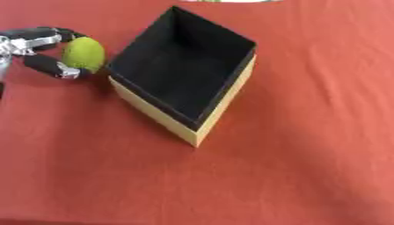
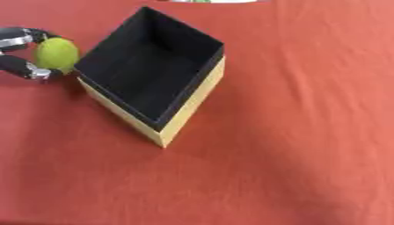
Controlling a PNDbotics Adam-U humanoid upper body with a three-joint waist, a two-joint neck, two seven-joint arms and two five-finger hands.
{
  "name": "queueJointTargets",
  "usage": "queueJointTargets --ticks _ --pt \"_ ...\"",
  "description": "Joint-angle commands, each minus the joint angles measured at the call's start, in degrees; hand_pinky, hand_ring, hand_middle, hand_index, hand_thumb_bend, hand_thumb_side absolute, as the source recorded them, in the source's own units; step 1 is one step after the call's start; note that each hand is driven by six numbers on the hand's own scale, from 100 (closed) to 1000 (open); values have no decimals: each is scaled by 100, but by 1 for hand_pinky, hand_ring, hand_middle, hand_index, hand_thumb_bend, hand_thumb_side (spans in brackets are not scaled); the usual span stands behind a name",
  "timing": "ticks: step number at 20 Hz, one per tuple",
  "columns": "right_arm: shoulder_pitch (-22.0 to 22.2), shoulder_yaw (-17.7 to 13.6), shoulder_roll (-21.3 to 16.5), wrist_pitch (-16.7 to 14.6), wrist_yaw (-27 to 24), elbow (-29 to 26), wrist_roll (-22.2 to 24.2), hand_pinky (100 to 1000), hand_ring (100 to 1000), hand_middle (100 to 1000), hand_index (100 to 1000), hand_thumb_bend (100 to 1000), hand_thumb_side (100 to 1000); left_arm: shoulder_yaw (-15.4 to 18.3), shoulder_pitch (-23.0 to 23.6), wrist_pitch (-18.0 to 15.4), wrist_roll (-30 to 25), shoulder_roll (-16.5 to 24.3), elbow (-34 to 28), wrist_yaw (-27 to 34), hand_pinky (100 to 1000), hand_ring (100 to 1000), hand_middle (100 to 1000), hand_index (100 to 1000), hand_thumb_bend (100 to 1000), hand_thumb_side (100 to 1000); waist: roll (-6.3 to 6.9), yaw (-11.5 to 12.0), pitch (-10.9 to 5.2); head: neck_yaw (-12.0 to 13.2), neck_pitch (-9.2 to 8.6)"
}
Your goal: Pick up objects on the table and place them in the box.
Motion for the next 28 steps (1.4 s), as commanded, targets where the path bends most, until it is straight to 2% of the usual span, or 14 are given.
queueJointTargets --ticks 1,4,7,9,11,14,15,17,19,23,28 --pt "-61 -71 -57 4 -31 -88 -27 746 625 637 836 100 588 21 -66 -454 -371 78 -1 -63 940 902 884 983 372 542 -4 -10 -113 25 -40" --pt "-56 -75 -52 4 -32 -88 -32 746 626 637 834 100 588 15 -63 -477 -366 56 -3 20 896 855 822 963 279 524 -10 -9 -117 28 -28" --pt "-43 -80 -50 10 -35 -88 -36 746 626 637 832 100 588 12 -64 -451 -328 43 -55 190 865 827 801 950 219 529 -15 -7 -123 34 -18" --pt "-33 -85 -50 13 -35 -88 -41 745 626 636 831 100 588 11 -64 -367 -251 51 -107 274 833 799 780 929 159 483 -15 -4 -129 36 -6" --pt "-25 -89 -49 14 -34 -88 -45 745 627 636 830 100 589 5 -61 -268 -99 69 -170 280 793 767 746 887 100 347 -13 0 -136 35 0" --pt "-15 -94 -46 14 -31 -88 -48 745 627 636 829 100 589 2 -46 -126 208 79 -247 228 751 738 718 852 100 235 -16 3 -149 28 6" --pt "-9 -97 -45 15 -31 -88 -49 745 627 636 829 100 589 6 -43 -85 296 83 -273 219 728 714 696 829 100 164 -17 5 -155 22 12" --pt "-1 -100 -44 16 -28 -88 -52 745 627 636 829 100 589 19 -40 21 495 97 -355 192 702 680 667 803 100 103 -17 11 -167 11 20" --pt "5 -103 -46 16 -24 -88 -51 745 627 636 828 100 589 52 -39 135 774 121 -525 163 670 638 621 757 100 100 -16 21 -180 -9 34" --pt "19 -112 -54 18 -15 -88 -55 745 627 636 828 100 590 122 -10 314 1447 135 -1072 51 664 611 604 738 100 100 -13 40 -192 -54 55" --pt "19 -115 -50 16 -11 -88 -52 745 628 636 826 100 590 123 -49 490 1786 60 -1769 85 649 590 594 730 100 100 -25 51 -201 -89 82"
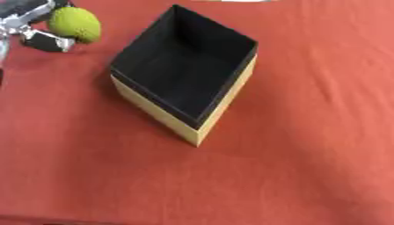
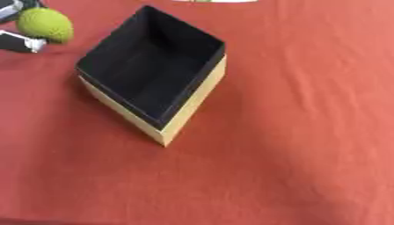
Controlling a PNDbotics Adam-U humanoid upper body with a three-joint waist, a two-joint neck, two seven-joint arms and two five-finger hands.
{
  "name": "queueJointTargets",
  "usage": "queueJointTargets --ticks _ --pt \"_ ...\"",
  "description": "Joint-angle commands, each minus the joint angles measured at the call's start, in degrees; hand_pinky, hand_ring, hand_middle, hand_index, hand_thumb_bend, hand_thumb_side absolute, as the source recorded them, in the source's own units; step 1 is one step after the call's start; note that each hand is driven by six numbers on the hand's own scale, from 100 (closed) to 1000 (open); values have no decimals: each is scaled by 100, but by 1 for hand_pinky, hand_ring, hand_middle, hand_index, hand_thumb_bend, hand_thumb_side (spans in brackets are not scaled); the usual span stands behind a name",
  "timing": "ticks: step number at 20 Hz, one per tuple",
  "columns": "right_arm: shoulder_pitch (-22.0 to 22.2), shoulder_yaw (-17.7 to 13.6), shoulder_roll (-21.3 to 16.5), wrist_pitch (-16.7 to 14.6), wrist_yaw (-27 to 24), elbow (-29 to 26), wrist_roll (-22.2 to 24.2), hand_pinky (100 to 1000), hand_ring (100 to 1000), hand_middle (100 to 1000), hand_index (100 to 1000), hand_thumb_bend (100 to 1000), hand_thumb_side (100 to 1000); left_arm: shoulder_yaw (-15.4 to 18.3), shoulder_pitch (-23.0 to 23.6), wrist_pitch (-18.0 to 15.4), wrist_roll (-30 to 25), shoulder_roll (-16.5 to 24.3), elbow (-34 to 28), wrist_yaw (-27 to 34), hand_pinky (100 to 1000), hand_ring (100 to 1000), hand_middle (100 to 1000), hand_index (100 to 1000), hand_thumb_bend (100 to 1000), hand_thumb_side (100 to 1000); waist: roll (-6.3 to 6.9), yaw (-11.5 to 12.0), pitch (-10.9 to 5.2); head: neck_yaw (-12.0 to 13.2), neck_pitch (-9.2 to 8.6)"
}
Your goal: Pick up objects on the table and place them in the box.
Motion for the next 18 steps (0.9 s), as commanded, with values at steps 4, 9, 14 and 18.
queueJointTargets --ticks 4,9,14,18 --pt "-46 -59 -83 -9 0 -88 -29 744 628 636 826 100 591 -30 -209 157 363 -46 -958 137 637 554 586 723 100 100 -4 10 -178 -38 30" --pt "-104 -76 -79 -42 24 -88 -46 743 629 638 825 100 591 -271 -350 236 423 -424 -1646 214 627 536 582 723 100 100 -10 13 -197 -36 44" --pt "-297 -109 -43 -142 29 -88 -254 748 652 650 826 100 561 -612 -390 359 561 -1045 -2255 -306 640 548 578 722 100 100 -23 -3 -239 -22 47" --pt "-464 -85 -8 -235 71 -88 -396 753 658 653 824 100 533 -759 -324 520 798 -1524 -2374 -1070 644 562 577 723 100 100 -34 -36 -271 40 39"
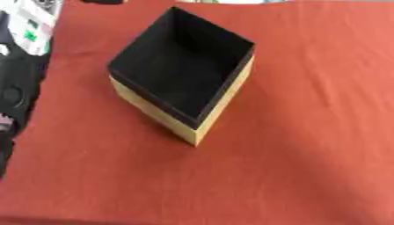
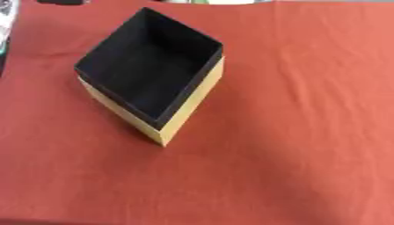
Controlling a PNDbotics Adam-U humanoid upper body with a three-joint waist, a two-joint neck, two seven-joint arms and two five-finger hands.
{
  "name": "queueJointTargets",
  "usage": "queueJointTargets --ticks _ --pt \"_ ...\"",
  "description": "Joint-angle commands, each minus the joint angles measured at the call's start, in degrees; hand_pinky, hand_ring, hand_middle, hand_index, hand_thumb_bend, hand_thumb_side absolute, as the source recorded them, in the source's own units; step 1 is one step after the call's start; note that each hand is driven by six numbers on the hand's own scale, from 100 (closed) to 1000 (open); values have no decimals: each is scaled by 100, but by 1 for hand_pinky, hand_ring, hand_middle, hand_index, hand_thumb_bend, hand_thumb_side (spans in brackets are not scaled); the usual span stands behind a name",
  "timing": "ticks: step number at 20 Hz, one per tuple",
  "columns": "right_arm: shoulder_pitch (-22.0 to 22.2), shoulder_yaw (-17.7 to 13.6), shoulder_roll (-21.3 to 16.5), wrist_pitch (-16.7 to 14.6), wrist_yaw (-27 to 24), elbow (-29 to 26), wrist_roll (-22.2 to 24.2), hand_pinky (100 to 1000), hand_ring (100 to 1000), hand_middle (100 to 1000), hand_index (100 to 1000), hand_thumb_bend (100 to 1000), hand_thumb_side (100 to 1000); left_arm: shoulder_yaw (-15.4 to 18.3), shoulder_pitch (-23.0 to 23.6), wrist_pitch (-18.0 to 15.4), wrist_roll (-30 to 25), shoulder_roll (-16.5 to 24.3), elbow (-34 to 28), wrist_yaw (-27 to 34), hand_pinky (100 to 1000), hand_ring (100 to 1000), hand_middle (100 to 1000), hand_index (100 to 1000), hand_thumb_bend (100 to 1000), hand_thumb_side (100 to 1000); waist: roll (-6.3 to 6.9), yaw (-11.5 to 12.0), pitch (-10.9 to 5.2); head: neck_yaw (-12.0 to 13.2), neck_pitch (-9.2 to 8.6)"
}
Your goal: Pick up objects on the table and place them in the box.
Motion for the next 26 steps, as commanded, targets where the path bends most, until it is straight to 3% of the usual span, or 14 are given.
queueJointTargets --ticks 1,6,11,26 --pt "-176 -29 -55 -62 78 -88 -60 754 659 655 824 100 518 -69 -60 110 219 -268 -161 -602 645 563 578 724 100 100 -7 -30 -179 57 34" --pt "-308 27 -60 -62 192 -88 179 755 663 656 824 100 498 -128 150 61 455 -648 -14 -1382 647 565 578 725 100 100 -29 -73 -180 39 90" --pt "-371 23 -41 -76 200 -88 294 755 662 655 824 100 494 -162 276 5 521 -863 38 -1755 636 549 577 726 100 100 -35 -107 -174 22 107" --pt "-239 8 -98 -47 201 -88 257 754 661 653 823 100 507 -408 526 -274 10 -816 391 -2012 630 541 575 728 118 100 96 31 -276 -191 241"
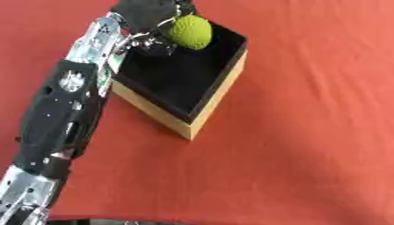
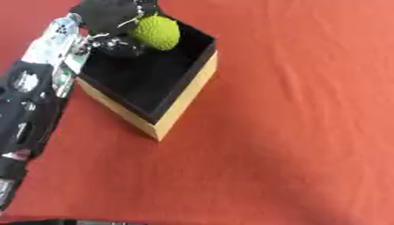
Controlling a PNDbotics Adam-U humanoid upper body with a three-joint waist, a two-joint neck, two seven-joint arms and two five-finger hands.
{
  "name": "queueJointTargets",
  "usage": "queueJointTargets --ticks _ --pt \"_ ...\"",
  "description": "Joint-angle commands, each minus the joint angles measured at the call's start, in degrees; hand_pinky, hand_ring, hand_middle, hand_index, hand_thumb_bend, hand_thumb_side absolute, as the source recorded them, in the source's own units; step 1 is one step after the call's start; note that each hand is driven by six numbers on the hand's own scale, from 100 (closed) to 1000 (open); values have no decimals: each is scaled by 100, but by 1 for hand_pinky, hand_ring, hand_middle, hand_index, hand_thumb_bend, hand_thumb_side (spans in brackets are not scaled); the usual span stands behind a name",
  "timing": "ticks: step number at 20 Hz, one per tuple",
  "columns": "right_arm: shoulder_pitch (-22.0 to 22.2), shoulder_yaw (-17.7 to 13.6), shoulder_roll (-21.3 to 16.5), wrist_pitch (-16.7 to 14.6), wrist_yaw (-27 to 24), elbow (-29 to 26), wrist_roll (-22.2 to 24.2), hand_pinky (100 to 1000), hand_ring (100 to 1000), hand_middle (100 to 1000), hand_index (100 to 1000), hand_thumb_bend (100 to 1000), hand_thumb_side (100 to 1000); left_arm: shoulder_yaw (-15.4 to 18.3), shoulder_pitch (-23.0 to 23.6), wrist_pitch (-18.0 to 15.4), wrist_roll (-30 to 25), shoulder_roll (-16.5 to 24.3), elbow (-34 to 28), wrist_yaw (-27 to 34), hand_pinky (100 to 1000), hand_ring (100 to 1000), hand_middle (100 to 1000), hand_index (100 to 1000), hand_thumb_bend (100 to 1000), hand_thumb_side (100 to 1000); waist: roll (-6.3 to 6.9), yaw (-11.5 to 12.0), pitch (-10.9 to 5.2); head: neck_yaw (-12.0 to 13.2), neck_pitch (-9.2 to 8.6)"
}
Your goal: Pick up objects on the table and place them in the box.
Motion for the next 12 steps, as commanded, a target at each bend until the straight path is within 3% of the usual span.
queueJointTargets --ticks 1,7,12 --pt "-56 -33 -147 -5 39 -88 -4 754 661 653 823 100 515 -30 -36 -17 -125 74 -5 50 628 541 575 729 119 100 9 14 -187 -38 58" --pt "-28 -41 -141 -16 46 -88 -11 754 661 653 823 100 508 -61 69 -79 -378 38 112 36 654 574 616 775 151 100 28 28 -215 -76 83" --pt "-17 -49 -136 -16 47 -88 -24 754 660 653 823 100 510 -71 114 -140 -595 37 73 69 701 640 712 863 222 100 30 29 -214 -110 74"
